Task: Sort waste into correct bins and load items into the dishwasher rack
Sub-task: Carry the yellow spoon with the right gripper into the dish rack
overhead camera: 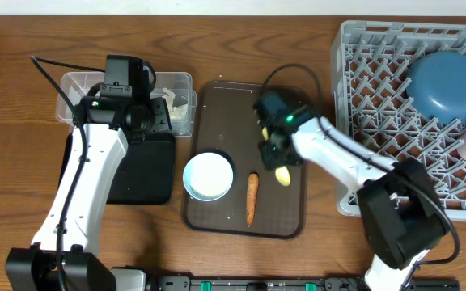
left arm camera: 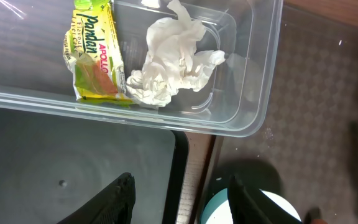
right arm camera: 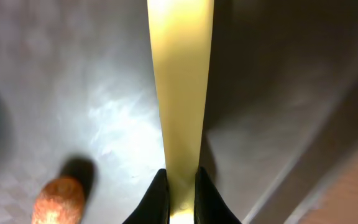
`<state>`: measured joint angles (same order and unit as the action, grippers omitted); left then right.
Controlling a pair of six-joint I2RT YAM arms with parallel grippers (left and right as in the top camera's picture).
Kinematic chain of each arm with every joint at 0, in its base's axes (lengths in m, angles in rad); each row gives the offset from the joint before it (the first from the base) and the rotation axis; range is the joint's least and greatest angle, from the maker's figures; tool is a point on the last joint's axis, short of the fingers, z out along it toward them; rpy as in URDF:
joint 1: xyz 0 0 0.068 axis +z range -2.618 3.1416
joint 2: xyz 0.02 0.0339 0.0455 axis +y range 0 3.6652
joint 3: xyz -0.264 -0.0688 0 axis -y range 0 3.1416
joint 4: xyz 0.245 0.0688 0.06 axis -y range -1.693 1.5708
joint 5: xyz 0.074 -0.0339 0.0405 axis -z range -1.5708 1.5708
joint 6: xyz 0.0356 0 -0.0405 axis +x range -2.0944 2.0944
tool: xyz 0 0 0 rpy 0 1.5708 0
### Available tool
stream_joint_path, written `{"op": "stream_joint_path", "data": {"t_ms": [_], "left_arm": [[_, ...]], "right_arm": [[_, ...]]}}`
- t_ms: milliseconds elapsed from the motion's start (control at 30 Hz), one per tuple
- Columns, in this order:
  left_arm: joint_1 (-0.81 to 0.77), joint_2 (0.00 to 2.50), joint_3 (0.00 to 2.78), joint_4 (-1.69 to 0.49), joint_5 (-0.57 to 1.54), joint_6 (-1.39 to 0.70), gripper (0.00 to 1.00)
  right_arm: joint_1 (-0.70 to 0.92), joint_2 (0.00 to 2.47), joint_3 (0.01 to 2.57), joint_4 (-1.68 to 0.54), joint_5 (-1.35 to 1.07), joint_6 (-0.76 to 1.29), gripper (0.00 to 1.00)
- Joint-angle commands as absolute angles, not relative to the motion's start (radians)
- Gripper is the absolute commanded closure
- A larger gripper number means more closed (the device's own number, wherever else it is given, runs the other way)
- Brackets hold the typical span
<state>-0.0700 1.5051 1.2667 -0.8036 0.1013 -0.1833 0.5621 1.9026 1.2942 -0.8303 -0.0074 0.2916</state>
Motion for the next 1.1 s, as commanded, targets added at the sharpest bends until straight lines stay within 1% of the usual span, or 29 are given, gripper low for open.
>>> {"op": "stream_joint_path", "data": {"t_ms": [0,133,433,600,733,1067], "left_arm": [[-0.067,1.496,1.274,-0.803,0.093,-0.185,0.5],[-0.067,1.496,1.274,-0.803,0.093,-0.185,0.5],[-0.067,1.496,1.274,-0.803,0.093,-0.185,0.5],[-0.067,1.496,1.274,-0.803,0.093,-0.185,0.5],[-0.067,1.496,1.274,-0.803,0.093,-0.185,0.5],[-0.067,1.496,1.274,-0.803,0.093,-0.185,0.5]], "right_arm": [[0.499,1.851,1.351,-0.852,-0.004,0.245,0.99],[0.415,1.79,1.384,-0.884,-0.003,0.223,0.99],[0.163,1.571,1.392,-0.93,-0.019,0.149,0.99],[0.052,1.538,1.392,-1.019,-0.02,0.114,0.99],[0.022,1.561,1.387,-1.077,-0.036,0.103,0.99],[0.04,1.683,1.345,-1.066,-0.06,0.096,0.99]]}}
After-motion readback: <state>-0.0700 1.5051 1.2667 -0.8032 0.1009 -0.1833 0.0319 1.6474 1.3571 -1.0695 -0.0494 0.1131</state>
